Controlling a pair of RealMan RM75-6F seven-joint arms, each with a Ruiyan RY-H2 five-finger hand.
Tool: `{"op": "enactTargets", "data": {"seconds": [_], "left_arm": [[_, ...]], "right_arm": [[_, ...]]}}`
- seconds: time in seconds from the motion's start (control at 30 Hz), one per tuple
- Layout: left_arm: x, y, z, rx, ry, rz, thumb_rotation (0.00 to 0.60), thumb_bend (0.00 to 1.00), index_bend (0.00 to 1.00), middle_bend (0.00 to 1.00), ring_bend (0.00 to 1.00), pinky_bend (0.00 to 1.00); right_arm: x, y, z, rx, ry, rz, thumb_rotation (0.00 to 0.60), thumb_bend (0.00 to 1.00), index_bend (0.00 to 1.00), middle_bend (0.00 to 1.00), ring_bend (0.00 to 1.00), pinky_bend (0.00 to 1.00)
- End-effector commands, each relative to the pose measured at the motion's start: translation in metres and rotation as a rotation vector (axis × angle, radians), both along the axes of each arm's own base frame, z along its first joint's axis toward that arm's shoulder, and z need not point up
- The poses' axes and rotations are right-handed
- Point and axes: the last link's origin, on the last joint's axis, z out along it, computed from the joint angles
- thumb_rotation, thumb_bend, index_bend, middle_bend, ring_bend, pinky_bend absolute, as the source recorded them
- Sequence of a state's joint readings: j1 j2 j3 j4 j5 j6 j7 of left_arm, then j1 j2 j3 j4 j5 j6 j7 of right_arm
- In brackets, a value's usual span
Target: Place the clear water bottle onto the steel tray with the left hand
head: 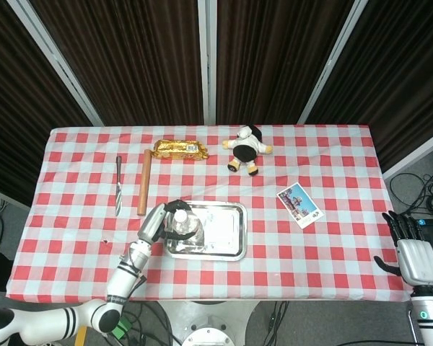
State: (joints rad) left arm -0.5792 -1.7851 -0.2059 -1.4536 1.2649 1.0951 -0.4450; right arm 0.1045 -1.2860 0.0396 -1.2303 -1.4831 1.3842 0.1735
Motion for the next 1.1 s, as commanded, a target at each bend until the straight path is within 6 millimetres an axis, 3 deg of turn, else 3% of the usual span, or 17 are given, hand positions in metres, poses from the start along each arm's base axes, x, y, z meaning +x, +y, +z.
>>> {"op": "enactTargets", "data": {"seconds": [0.03,0.27,0.6,0.97,1.1], "left_arm": [[-0.003,-0.002,-0.002,-0.003,-0.009,-0.003,0.6,0.23,0.54,0.59,0.47,0.49],[-0.002,-0.002,0.006,-0.008,-0.055,-0.019,0.6,0.06,0.3,0.4,0.31,0.35],[0.016,0.012,0.036,0.038,-0.107,-0.036,0.6,0.0,0.24,0.34,0.26,0.29],[0.031,0.034,0.138,0.217,-0.131,-0.046,0.6,0.0,0.24,0.34,0.25,0.28],[0.019,0.04,0.162,0.275,-0.087,-0.01,0.6,0.0,0.24,0.34,0.25,0.28]], "right_arm": [[0.0,0.0,0.0,0.001,0.001,-0.001,0.6,0.11,0.06,0.04,0.0,0.0],[0.0,0.0,-0.001,0.001,0.002,0.0,0.6,0.11,0.06,0.04,0.0,0.0],[0.001,0.001,-0.001,0.003,0.0,0.005,0.6,0.11,0.06,0.04,0.0,0.0],[0.002,0.001,-0.002,0.008,0.004,0.008,0.6,0.11,0.06,0.04,0.0,0.0],[0.002,0.002,-0.003,0.01,0.005,0.011,0.6,0.11,0.06,0.04,0.0,0.0]]}}
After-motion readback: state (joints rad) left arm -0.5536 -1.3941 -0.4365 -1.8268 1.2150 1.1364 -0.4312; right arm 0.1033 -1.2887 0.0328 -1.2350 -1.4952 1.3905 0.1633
